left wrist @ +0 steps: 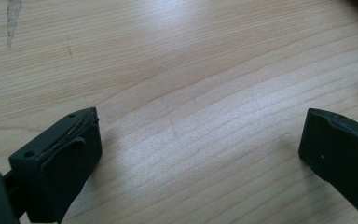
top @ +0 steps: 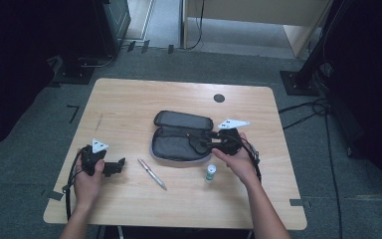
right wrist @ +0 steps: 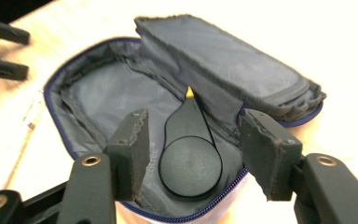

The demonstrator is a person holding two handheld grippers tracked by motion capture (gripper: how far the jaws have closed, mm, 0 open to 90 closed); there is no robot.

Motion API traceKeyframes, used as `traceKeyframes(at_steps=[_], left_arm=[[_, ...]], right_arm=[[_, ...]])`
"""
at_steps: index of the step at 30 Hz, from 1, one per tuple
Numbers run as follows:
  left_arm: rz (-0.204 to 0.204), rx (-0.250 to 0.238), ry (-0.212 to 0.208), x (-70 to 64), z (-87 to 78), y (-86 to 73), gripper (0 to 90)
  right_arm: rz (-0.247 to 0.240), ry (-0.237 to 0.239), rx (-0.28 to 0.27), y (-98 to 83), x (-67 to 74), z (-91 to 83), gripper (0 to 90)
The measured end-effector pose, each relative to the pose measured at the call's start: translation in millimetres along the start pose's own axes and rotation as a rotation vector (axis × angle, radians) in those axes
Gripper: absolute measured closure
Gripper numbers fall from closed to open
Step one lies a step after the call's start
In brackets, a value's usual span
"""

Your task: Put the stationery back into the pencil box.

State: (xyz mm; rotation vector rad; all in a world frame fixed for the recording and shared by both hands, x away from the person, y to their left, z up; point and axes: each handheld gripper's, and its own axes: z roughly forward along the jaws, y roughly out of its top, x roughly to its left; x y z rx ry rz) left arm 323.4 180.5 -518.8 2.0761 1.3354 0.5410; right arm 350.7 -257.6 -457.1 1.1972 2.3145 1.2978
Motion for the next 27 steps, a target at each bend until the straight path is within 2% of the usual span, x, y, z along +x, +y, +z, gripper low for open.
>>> traceKeyframes(at_steps=[9,15,19,27], left_arm=[[0.0,0.0,0.0,-0.1,0.0,0.0,0.0],[0.0,0.0,0.0,0.0,0.0,0.0,0.0],[0.0,0.0,0.0,-0.1,0.0,0.0,0.0],[0.0,0.0,0.0,-0.1,0.0,0.0,0.0]], right_arm=[[0.002,-0.004,-0.067,-3.6,12.0,-29.4,47.4],[0.003,0.009,-0.09,-7.1,19.2,-44.8,47.6],[-0.015,0.035,-0.116,-11.8,27.8,-57.0,47.0],[-0.023,0.062,-0.117,-23.8,40.9,-68.5,47.1]])
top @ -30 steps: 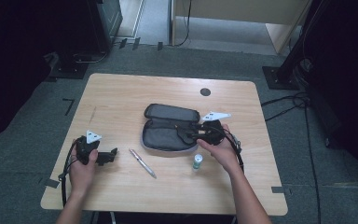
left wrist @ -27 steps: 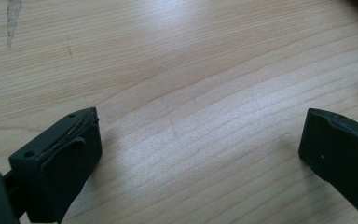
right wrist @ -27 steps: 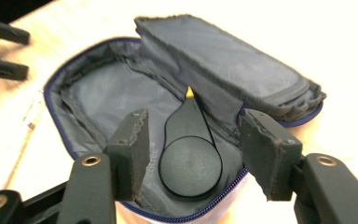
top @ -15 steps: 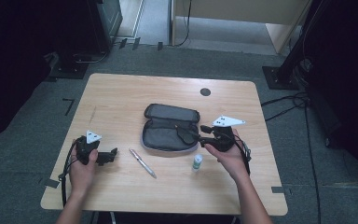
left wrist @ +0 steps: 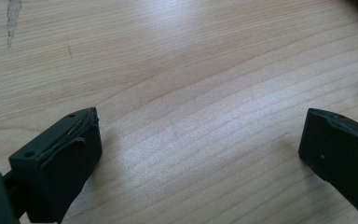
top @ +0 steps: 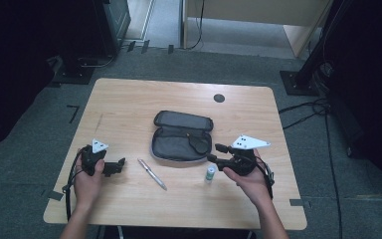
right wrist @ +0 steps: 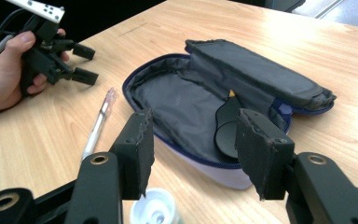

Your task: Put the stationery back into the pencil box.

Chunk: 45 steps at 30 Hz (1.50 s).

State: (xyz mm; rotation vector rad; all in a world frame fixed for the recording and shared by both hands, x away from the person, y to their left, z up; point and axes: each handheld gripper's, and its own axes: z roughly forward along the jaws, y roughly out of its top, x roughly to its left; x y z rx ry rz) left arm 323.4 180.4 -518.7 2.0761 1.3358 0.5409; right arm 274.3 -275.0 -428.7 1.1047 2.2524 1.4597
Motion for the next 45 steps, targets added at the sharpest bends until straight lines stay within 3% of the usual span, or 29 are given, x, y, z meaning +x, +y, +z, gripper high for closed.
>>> traceKeyframes(at_steps=[16,29,41,45], left_arm=[[0.0,0.0,0.0,0.0,0.0,0.0,0.0],[0.001,0.0,0.0,0.0,0.0,0.0,0.0],[0.001,0.0,0.0,0.0,0.0,0.0,0.0],[0.0,0.0,0.0,0.0,0.0,0.0,0.0]], right_arm=[[-0.007,0.038,0.004,-15.3,17.8,-6.5,47.4],[-0.001,0.039,0.026,-32.5,20.8,-4.2,48.9],[-0.036,-0.012,0.055,-44.0,24.1,3.9,56.2],[-0.068,-0.044,0.057,-43.8,26.3,4.5,65.8]])
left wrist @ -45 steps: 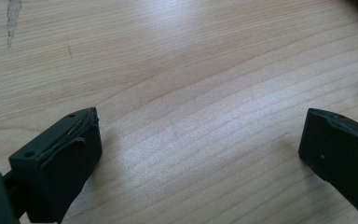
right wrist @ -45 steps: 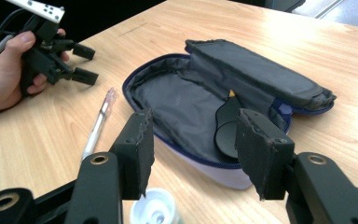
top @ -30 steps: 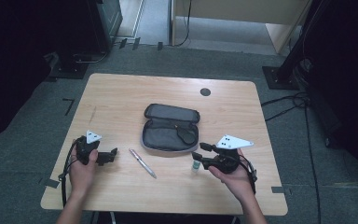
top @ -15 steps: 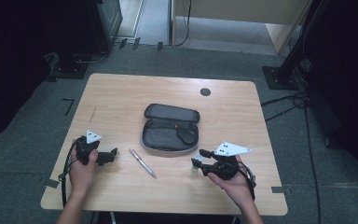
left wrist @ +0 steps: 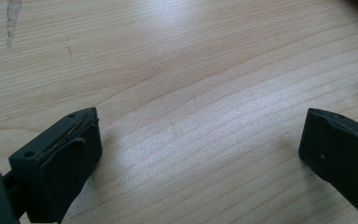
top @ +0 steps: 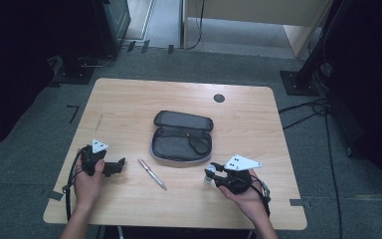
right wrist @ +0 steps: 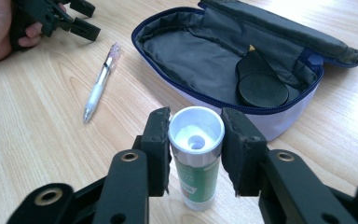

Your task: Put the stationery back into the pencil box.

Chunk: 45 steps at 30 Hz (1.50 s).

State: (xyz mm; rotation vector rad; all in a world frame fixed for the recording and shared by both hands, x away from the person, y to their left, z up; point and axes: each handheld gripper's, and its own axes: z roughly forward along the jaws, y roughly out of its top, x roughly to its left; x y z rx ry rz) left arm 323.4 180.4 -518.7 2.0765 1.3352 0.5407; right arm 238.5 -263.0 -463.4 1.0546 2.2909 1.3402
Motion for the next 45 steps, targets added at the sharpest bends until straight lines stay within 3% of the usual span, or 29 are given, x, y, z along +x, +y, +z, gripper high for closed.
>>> traceKeyframes(at_steps=[11,22,37,45], left_arm=[[0.0,-0.001,0.0,0.0,0.1,0.0,0.0],[0.0,-0.001,0.0,0.0,0.1,0.0,0.0],[0.001,-0.001,-0.001,0.0,0.1,-0.1,0.0],[0.001,-0.002,-0.002,-0.3,0.1,-0.1,0.0]], right_arm=[[0.003,0.005,-0.023,16.0,1.7,-1.1,66.3],[-0.007,0.016,-0.038,38.4,5.0,8.3,66.3],[-0.02,0.029,-0.058,68.6,10.4,31.2,66.3],[-0.013,0.019,-0.07,80.7,9.4,53.0,66.3]])
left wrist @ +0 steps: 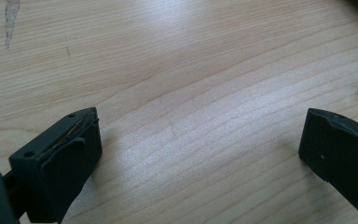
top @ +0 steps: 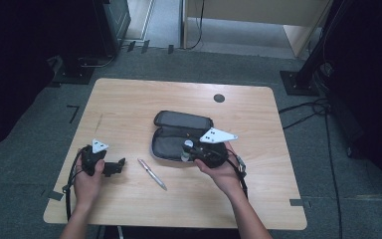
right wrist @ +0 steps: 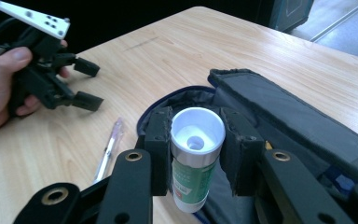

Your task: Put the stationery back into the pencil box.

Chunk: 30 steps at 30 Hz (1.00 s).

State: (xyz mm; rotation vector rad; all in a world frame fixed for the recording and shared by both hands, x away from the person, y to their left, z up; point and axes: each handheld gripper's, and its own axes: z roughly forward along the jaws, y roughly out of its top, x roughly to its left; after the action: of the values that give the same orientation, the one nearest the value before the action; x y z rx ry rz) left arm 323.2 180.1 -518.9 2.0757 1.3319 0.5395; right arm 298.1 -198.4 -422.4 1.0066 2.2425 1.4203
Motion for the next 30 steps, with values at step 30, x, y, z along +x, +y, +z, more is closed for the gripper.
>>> traceKeyframes(at_steps=[30], left_arm=[[0.001,-0.001,-0.003,-0.2,0.1,0.0,0.0]], right_arm=[[0.023,-0.051,0.045,8.1,-8.6,86.3,66.3]])
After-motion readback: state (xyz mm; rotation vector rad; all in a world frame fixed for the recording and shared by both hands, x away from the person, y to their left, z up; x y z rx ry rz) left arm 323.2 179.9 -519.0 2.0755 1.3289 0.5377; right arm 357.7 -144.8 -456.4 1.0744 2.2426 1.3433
